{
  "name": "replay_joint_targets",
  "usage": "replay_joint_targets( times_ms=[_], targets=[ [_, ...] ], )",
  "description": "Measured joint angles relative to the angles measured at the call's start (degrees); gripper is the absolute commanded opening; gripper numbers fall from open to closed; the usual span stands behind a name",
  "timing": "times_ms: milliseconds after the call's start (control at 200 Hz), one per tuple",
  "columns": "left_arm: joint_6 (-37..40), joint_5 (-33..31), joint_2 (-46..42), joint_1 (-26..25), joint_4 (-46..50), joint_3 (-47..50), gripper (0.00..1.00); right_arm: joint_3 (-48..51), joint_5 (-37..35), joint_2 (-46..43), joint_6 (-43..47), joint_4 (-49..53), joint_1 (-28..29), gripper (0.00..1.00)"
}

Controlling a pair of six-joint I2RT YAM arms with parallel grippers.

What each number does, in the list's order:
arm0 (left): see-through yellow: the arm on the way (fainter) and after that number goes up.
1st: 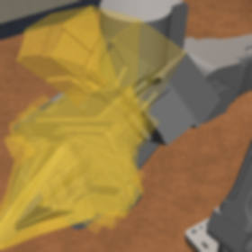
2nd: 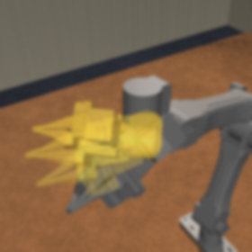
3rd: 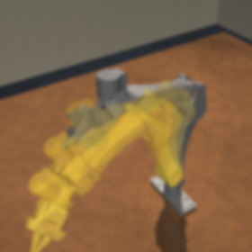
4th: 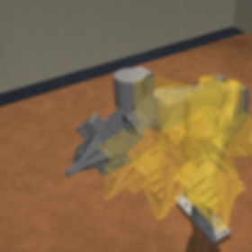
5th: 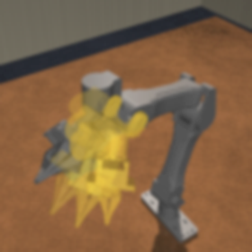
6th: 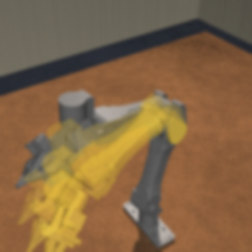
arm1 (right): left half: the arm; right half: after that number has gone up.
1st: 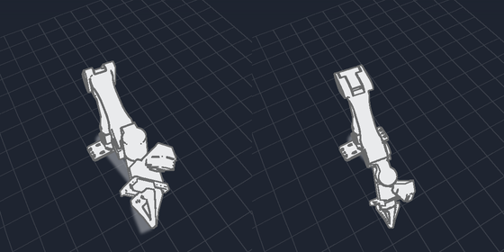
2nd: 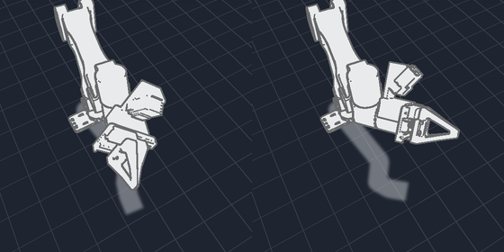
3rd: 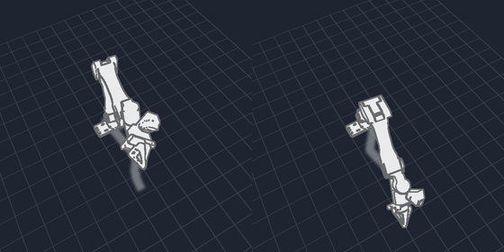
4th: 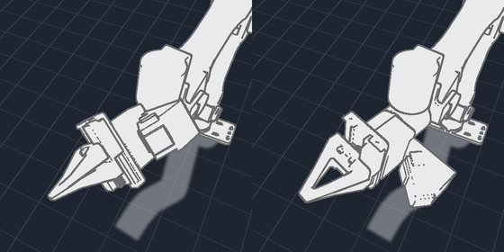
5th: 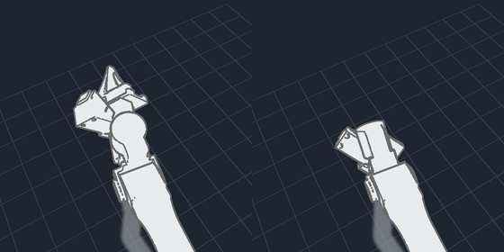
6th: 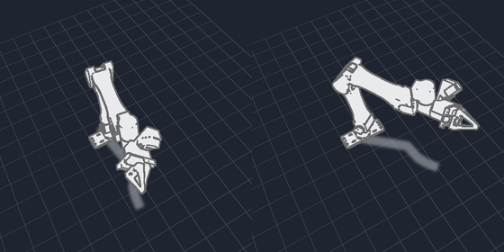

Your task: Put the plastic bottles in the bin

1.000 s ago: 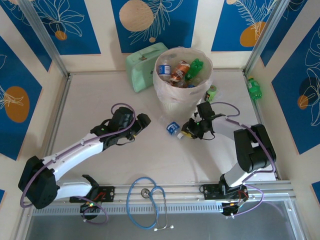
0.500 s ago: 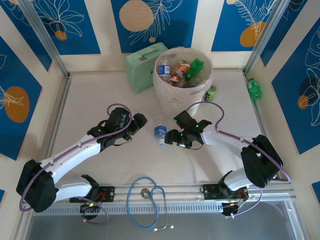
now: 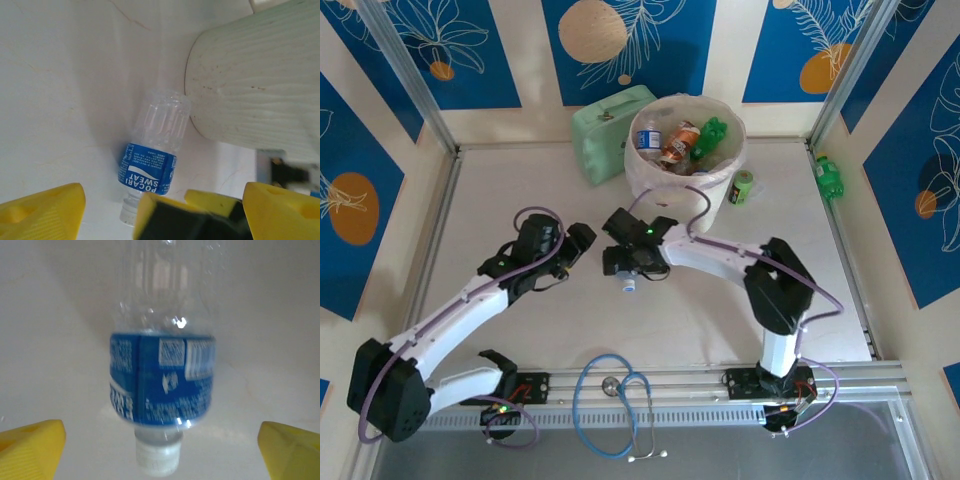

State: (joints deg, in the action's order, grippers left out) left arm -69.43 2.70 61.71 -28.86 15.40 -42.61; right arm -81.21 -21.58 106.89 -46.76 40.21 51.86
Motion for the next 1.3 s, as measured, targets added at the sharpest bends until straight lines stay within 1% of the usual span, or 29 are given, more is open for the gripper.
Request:
replay_joint_targets(
  times_ms=[50,120,240,305,390,500,660,740,820,895,1065,1120,1196,1241,1301],
  targets=[
    [0.4,0.0,-1.3,1.0,1.1,0.3,0.83,-3.1,-1.2,3.2,0.0,1.5,0.2,0.99],
    [0.7,-0.1,-2.8,2.4,2.9,0.8,0.83,-6.5,-2.4,7.0,0.2,2.9,0.1,0.94],
    [1.0,-0.2,-4.2,4.5,5.4,2.5,0.83,-9.6,-2.9,11.5,0.9,4.5,-0.2,0.87],
    [1.0,0.0,-4.2,5.3,6.5,3.3,0.83,-10.5,-2.9,13.0,1.2,5.2,-0.2,0.8],
    [1.0,0.2,-4.2,5.8,7.2,3.8,0.83,-11.3,-2.9,14.2,1.2,6.1,-0.2,0.69],
    [1.7,0.4,-4.2,5.9,7.4,3.8,0.83,-11.9,-2.9,14.4,1.4,6.7,0.0,0.59],
    [2.5,0.7,-4.2,6.0,7.6,3.8,0.83,-12.2,-3.4,14.4,1.5,7.2,0.5,0.5],
    [2.5,0.7,-4.2,6.0,7.6,3.8,0.83,-12.0,-3.6,13.9,1.6,7.5,1.1,0.48],
    [2.7,0.7,-4.2,6.0,7.8,3.8,0.83,-11.3,-3.8,12.1,1.6,8.1,2.5,0.47],
    [3.5,0.7,-4.2,6.0,8.3,3.5,0.84,-10.3,-4.0,8.6,1.6,9.2,4.7,0.46],
    [6.7,-0.2,-4.2,6.0,11.0,-0.4,0.86,-10.6,-5.1,-4.3,2.4,12.7,10.9,0.46],
    [8.4,-0.6,-4.2,6.0,11.6,-2.3,0.87,-12.7,-5.9,-8.3,3.0,14.9,12.6,0.46],
    [10.6,-1.1,-4.2,6.0,11.8,-5.0,0.89,-17.2,-7.3,-11.9,4.0,17.6,13.0,0.47],
    [11.9,-1.1,-4.0,6.0,11.9,-6.4,0.89,-20.6,-8.2,-13.5,4.7,19.0,12.5,0.47],
    [13.8,-1.0,-3.0,6.0,11.9,-8.3,0.89,-25.6,-8.6,-14.9,6.0,20.5,10.4,0.47]
  ],
)
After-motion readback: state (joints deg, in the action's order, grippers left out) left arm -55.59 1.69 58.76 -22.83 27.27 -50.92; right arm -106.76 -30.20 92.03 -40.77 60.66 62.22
